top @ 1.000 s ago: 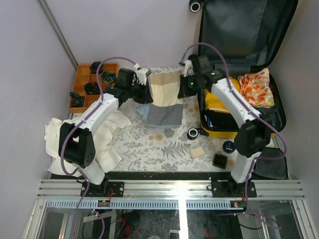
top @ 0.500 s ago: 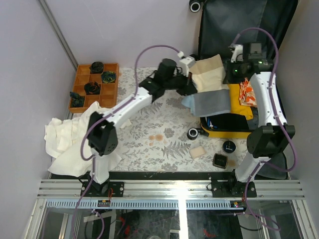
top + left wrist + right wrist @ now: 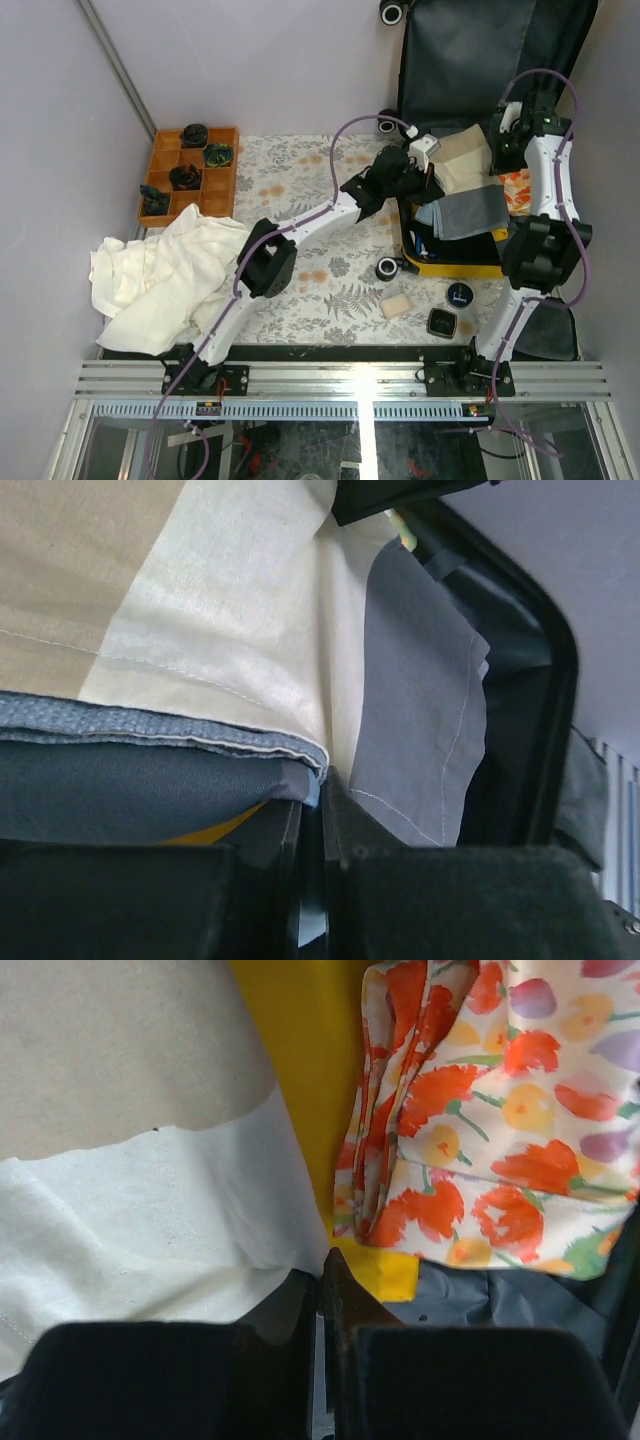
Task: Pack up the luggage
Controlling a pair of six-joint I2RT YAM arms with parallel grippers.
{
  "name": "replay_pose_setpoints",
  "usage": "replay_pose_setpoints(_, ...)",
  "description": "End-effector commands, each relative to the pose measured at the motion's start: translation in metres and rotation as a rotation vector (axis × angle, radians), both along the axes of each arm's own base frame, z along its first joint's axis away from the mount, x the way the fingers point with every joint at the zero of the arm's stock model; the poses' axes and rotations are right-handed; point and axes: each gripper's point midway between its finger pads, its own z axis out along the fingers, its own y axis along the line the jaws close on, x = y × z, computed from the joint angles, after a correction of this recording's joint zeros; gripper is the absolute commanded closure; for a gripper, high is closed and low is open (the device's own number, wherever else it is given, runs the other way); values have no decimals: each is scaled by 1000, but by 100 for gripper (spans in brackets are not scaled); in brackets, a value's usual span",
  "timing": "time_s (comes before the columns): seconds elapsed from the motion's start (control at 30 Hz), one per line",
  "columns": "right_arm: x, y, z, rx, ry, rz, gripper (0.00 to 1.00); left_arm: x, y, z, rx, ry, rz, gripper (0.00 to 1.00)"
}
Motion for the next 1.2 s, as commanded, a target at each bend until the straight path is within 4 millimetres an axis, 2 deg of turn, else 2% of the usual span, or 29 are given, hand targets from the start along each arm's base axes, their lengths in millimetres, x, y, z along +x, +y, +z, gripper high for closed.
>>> replay_pose_setpoints(0.0,37,-30,-2,-114,-98,-13,100,26,-4,1,-37,-81,65,100)
replay_pose_setpoints(0.03,41,-30,-12,-101,-85,-15,100,29,-3,-5,-28,-81,75,100)
replay_pose_setpoints(0.07,43,-29,-20,-89,-73,-17,100,33,-1,-7,-19,-81,86,95)
replay_pose_setpoints(0.1,45,-28,-30,-76,-57,-17,100,36,3,-9,-12,-76,98,84)
replay_pose_setpoints(0.17,47,-27,-45,-60,-30,-13,100,39,11,-5,-8,-70,106,52)
replay_pose_setpoints(0.27,49,-22,-54,-38,-21,18,100,37,23,15,-3,-104,97,31)
replay_pose_setpoints(0.3,51,-20,-53,-29,-27,26,96,34,26,23,2,-120,84,25)
replay_pose_setpoints(0.33,52,-17,-50,-18,-32,38,87,31,31,33,7,-142,81,21)
replay_pose_setpoints(0.4,54,-15,-40,-13,-49,57,57,25,44,55,8,-177,79,15)
replay_pose_setpoints(0.47,55,-17,-27,-36,-67,64,29,23,61,66,23,-194,97,8)
replay_pose_setpoints(0.53,53,-19,-12,-60,-80,87,16,21,83,71,43,-200,116,0)
replay_pose_setpoints(0.7,37,-9,34,-93,-139,199,5,12,141,69,152,-214,148,0)
replay_pose_setpoints(0.8,15,9,63,-66,-171,284,3,0,173,55,228,-202,161,0)
replay_pose_setpoints(0.83,10,15,67,-51,-174,312,2,-5,181,54,243,-206,162,0)
replay_pose_setpoints(0.97,-38,32,86,-20,-129,367,2,-25,209,48,287,-210,168,0)
replay_pose_setpoints(1.13,-118,45,87,-24,-39,441,3,-50,232,55,293,-207,187,0)
replay_pose_setpoints(1.17,-135,44,82,-33,-14,442,4,-54,234,57,290,-207,188,0)
